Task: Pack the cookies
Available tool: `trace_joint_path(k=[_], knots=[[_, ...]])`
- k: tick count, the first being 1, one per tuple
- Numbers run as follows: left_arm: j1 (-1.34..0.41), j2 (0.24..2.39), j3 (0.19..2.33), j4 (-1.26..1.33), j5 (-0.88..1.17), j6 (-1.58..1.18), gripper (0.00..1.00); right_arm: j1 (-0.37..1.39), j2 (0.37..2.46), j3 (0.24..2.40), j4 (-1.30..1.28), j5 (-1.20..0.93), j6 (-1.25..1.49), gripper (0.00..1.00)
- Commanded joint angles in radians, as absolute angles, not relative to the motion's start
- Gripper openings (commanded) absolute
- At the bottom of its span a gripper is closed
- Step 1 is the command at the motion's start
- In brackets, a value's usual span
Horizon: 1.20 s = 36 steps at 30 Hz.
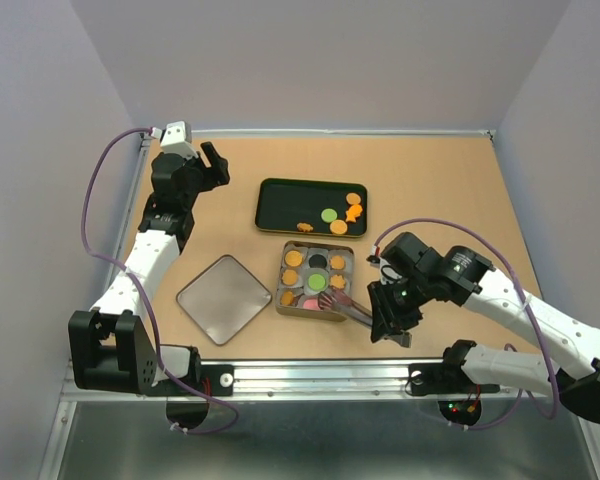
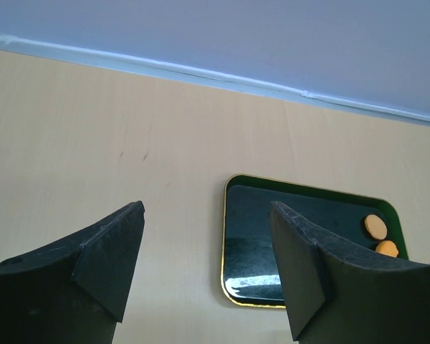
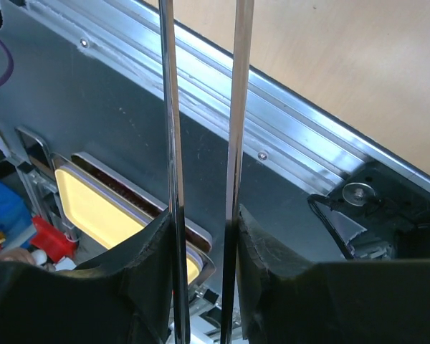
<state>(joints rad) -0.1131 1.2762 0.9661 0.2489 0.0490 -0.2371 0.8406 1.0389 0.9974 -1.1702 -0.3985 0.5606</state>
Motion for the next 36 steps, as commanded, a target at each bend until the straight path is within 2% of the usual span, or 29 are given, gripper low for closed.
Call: trace_joint_path(k=[1, 11, 15, 22, 27, 36], knots=[[-0.126, 1.264, 0.991, 0.273, 0.034, -0.215, 0.80, 0.850, 1.017, 1.006, -1.180, -0.359, 0.581, 0.38], [-0.132, 1.266, 0.992, 0.270, 0.028, -0.209, 0.80, 0.850, 1.032, 1.025, -1.221, -0.282, 0.555, 0.38], [-0.132, 1.264, 0.994, 0.268, 0.026, -0.207, 0.80, 0.850, 1.035, 1.026, -1.224, -0.285, 0.538, 0.48], [-0.133, 1.266, 0.996, 0.268, 0.021, -0.207, 0.80, 0.850, 1.037, 1.058, -1.241, -0.267, 0.528, 0.52], [-0.133, 1.264, 0.996, 0.265, 0.023, -0.207, 0.80, 0.850, 1.043, 1.115, -1.261, -0.241, 0.520, 0.52], [-0.133, 1.264, 0.997, 0.265, 0.018, -0.206, 0.80, 0.850, 1.101, 1.340, -1.215, -0.152, 0.515, 0.51]])
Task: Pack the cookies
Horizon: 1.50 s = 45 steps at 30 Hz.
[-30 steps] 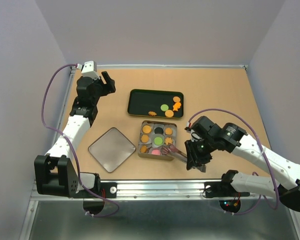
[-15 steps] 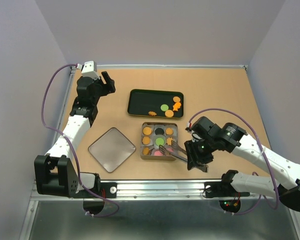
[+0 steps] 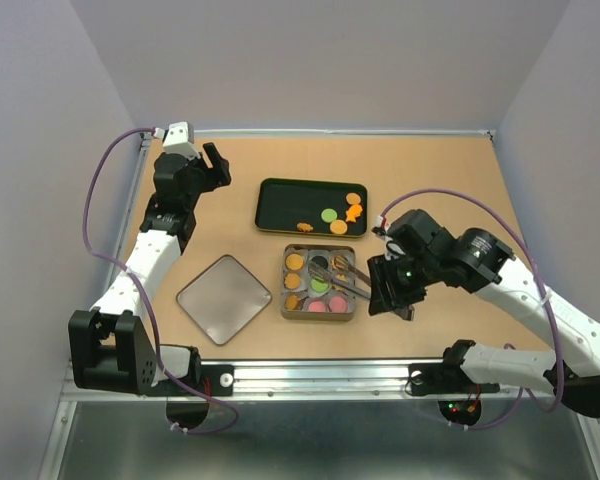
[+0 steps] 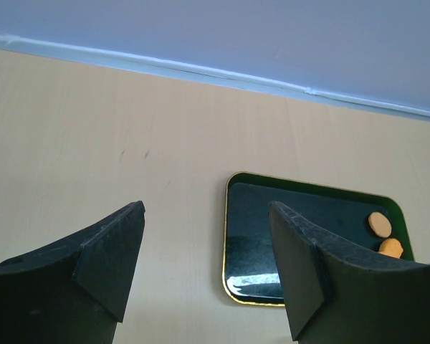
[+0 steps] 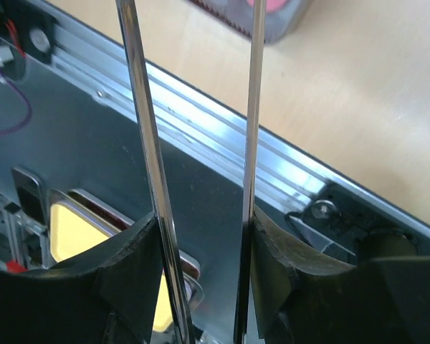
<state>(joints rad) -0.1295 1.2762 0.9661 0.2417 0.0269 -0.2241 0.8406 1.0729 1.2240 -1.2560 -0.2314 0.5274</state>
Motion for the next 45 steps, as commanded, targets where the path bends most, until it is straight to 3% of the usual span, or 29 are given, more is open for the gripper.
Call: trace_joint_path(k=[1, 6, 8, 11, 17, 28, 45], knots=[[-0.133, 1.266, 0.996, 0.265, 0.018, -0.206, 0.80, 0.848, 1.112, 1.363, -1.215, -0.114, 0.518, 0.51], [-0.133, 1.261, 0.999, 0.265, 0.029, -0.210, 0.80, 0.842, 1.241, 1.440, -1.157, 0.255, 0.532, 0.58], [-0.133, 1.261, 0.997, 0.268, 0.031, -0.210, 0.80, 0.768, 1.282, 1.425, -1.074, 0.304, 0.519, 0.59], [-0.133, 1.262, 0.996, 0.265, 0.028, -0.210, 0.80, 0.559, 1.322, 1.370, -0.917, 0.211, 0.486, 0.57], [-0.133, 1.266, 0.997, 0.270, 0.034, -0.212, 0.80, 0.402, 1.407, 1.315, -0.775, 0.219, 0.477, 0.56], [-0.133, 1.273, 1.005, 0.268, 0.046, -0.215, 0.80, 0.327, 1.531, 1.086, -0.623, 0.106, 0.523, 0.59], [-0.133, 1.284, 1.008, 0.264, 0.048, -0.216, 0.80, 0.288, 1.546, 1.066, -0.609, 0.115, 0.512, 0.75]])
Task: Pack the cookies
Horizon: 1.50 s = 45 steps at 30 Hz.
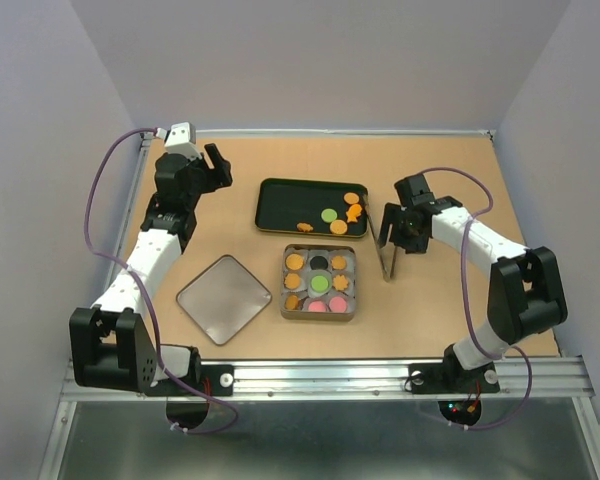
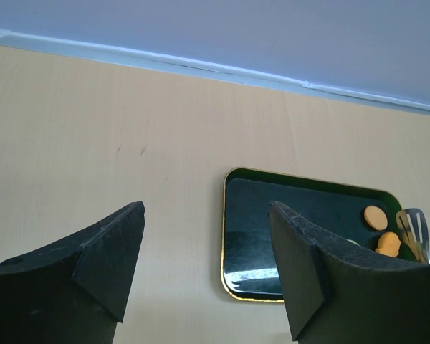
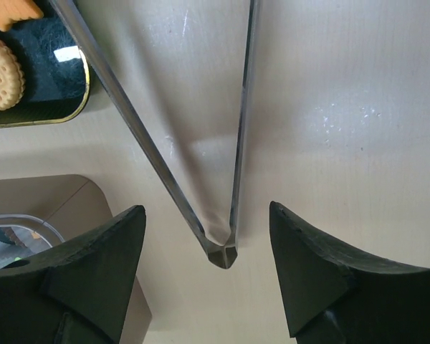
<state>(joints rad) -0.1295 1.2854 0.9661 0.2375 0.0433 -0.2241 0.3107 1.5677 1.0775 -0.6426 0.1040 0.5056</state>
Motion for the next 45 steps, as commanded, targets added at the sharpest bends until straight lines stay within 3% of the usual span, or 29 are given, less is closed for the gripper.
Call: trace_joint_path(k=[1, 10, 13, 15, 28, 45], knots=[[-0.133, 1.284, 1.008, 0.264, 0.048, -0.216, 0.80, 0.284, 1.536, 1.063, -0.609, 0.115, 0.509, 0.75], [-0.133, 1.321, 1.019, 0.213, -0.075, -0.207, 0.80, 0.259, 1.424, 1.068, -0.609, 0.071, 0.503, 0.75], [-0.133, 1.458, 1.179, -0.051, -0.150, -0.236, 0.67, 0.261, 1.382, 1.084, -0.612, 0.039, 0.494, 0.75], [-0.133, 1.543, 1.241, -0.211, -0.123, -0.290, 0.64, 0.261, 1.359, 1.097, -0.618, 0.015, 0.488, 0.75], [-0.307, 1.379, 1.023, -0.347, -0.109, -0.468, 0.67, 0.261, 1.276, 1.040, -0.638, -0.057, 0.472, 0.75], [-0.379, 1.417, 0.802, -0.299, -0.127, -0.676, 0.67, 0.261, 1.250, 1.017, -0.643, -0.071, 0.449, 0.75]])
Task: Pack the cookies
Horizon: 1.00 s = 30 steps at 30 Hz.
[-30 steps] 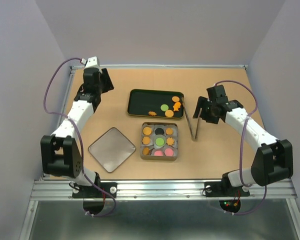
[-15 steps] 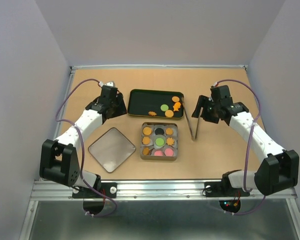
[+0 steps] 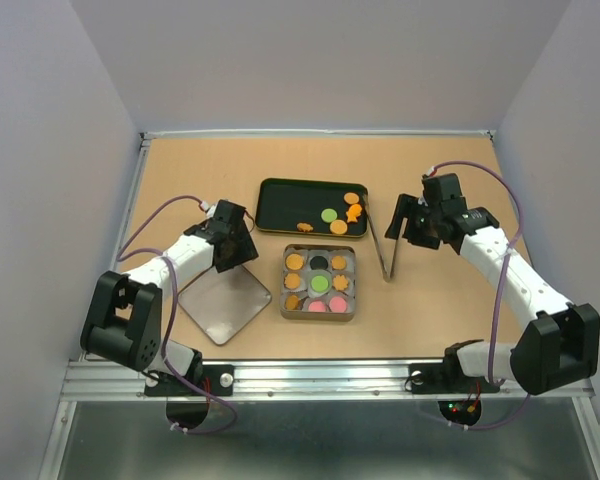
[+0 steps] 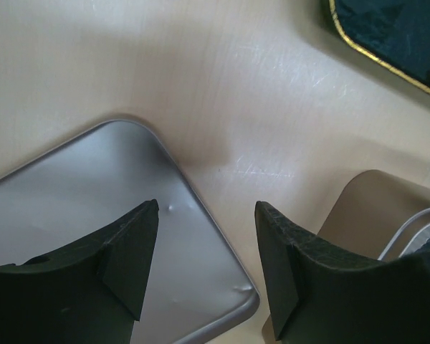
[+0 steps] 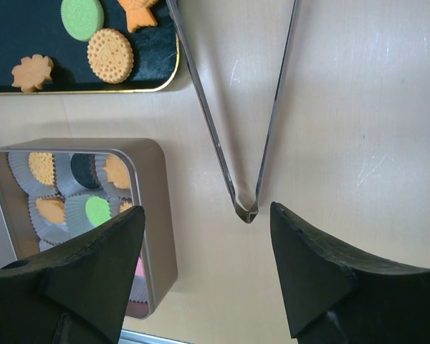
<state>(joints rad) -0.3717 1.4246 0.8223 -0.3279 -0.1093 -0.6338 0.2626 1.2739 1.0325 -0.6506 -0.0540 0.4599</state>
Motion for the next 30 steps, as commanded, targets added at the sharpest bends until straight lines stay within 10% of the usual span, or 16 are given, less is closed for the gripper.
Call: trace_joint_path(k=[1, 14, 16, 18, 24, 30], knots=[[-0.380, 1.423, 0.799, -0.295, -0.127, -0.680, 0.67, 0.261, 1.253, 1.019, -0.644, -0.074, 0.449, 0.75], [-0.420, 1.539, 0.798, -0.273, -0.158, -0.721, 0.61, 0.261, 1.252, 1.032, -0.652, -0.072, 0.439, 0.75], [-0.420, 1.539, 0.792, -0.261, -0.160, -0.723, 0.31, 0.259, 1.253, 1.032, -0.655, -0.069, 0.436, 0.75], [-0.420, 1.536, 0.792, -0.261, -0.156, -0.723, 0.22, 0.261, 1.258, 1.035, -0.655, -0.069, 0.436, 0.75], [-0.420, 1.479, 0.801, -0.287, -0.166, -0.719, 0.01, 0.261, 1.258, 1.046, -0.663, -0.057, 0.434, 0.75], [-0.419, 1.375, 0.916, -0.389, -0.213, -0.666, 0.00, 0.261, 1.253, 1.083, -0.678, -0.061, 0.440, 0.75]])
